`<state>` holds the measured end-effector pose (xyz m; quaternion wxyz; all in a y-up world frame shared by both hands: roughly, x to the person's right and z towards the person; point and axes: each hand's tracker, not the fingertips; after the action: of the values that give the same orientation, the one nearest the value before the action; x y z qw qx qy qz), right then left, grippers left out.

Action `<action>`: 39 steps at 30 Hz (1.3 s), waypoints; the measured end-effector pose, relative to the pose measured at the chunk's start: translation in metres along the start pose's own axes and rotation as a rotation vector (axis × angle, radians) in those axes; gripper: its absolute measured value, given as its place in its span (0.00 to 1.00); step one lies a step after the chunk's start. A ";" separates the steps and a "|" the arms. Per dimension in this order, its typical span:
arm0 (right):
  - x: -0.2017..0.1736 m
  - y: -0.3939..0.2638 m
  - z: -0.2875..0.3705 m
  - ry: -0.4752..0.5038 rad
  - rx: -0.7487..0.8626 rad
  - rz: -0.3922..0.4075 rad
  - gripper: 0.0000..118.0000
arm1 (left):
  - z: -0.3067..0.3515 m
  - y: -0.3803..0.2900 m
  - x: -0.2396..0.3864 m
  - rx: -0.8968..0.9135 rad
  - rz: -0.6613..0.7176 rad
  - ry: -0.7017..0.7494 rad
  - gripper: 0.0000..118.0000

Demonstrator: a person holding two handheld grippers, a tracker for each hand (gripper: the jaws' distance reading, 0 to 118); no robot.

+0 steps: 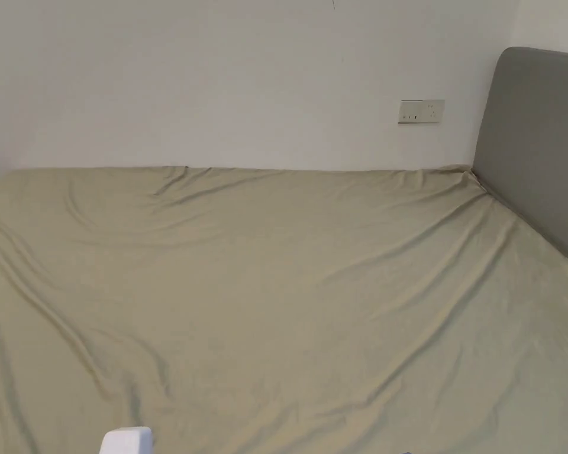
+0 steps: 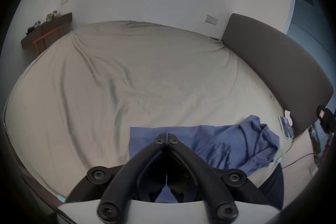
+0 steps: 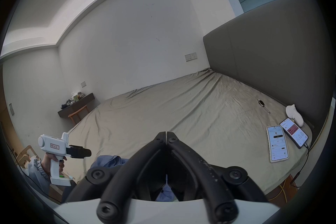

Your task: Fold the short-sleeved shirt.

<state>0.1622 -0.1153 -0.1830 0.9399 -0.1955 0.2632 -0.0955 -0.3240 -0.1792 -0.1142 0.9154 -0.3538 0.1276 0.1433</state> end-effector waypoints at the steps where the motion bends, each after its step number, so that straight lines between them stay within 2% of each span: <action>1: -0.001 -0.001 0.000 0.007 -0.002 -0.004 0.01 | -0.005 -0.006 0.001 -0.004 -0.002 -0.002 0.00; 7: -0.006 -0.003 0.003 0.020 -0.007 0.006 0.01 | -0.057 -0.046 0.039 -0.179 0.021 -0.126 0.00; 9: -0.002 -0.003 0.005 0.012 -0.008 -0.001 0.01 | -0.063 -0.056 0.063 -0.193 -0.016 -0.170 0.00; 11: 0.002 -0.004 0.006 -0.001 -0.010 -0.015 0.01 | -0.067 -0.060 0.089 -0.182 -0.065 -0.141 0.00; 18: 0.011 -0.003 0.010 -0.032 -0.010 -0.047 0.01 | -0.070 -0.051 0.112 -0.219 -0.048 -0.267 0.00; 21: 0.009 -0.002 0.010 -0.035 -0.007 -0.043 0.01 | -0.064 -0.042 0.088 -0.226 0.071 -0.356 0.00; 24: 0.006 0.000 0.010 -0.028 -0.008 -0.030 0.01 | -0.043 -0.022 0.029 -0.138 0.295 -0.530 0.00; 26: 0.004 0.001 0.008 -0.026 -0.009 -0.024 0.01 | -0.031 -0.010 -0.017 -0.056 0.434 -0.547 0.01; 28: 0.003 0.001 0.004 -0.020 -0.012 -0.027 0.01 | -0.025 -0.007 -0.072 0.001 0.547 -0.530 0.10; 29: 0.002 0.001 0.002 -0.015 -0.013 -0.030 0.01 | -0.023 -0.006 -0.095 0.010 0.600 -0.510 0.23; 30: 0.000 0.000 0.000 -0.011 -0.014 -0.033 0.01 | -0.024 -0.007 -0.115 0.003 0.641 -0.495 0.55; 31: -0.001 -0.001 -0.002 -0.005 -0.016 -0.037 0.01 | -0.026 -0.010 -0.131 -0.053 0.665 -0.475 0.74; 32: -0.003 -0.001 -0.005 0.001 -0.019 -0.039 0.01 | -0.032 -0.015 -0.148 -0.129 0.691 -0.481 0.90; 33: -0.005 -0.001 -0.008 0.007 -0.023 -0.041 0.01 | -0.040 -0.022 -0.161 -0.183 0.730 -0.509 0.97; 36: -0.012 -0.001 -0.013 0.025 -0.037 -0.035 0.01 | -0.040 -0.042 -0.158 -0.230 0.912 -0.538 0.97; 39: -0.016 0.000 -0.015 0.034 -0.046 -0.022 0.01 | -0.072 -0.068 -0.161 -0.294 1.051 -0.616 0.96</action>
<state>0.1407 -0.1154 -0.1879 0.9295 -0.2180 0.2792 -0.1030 -0.4592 -0.3046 -0.0705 0.6590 -0.3085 -0.0064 0.6860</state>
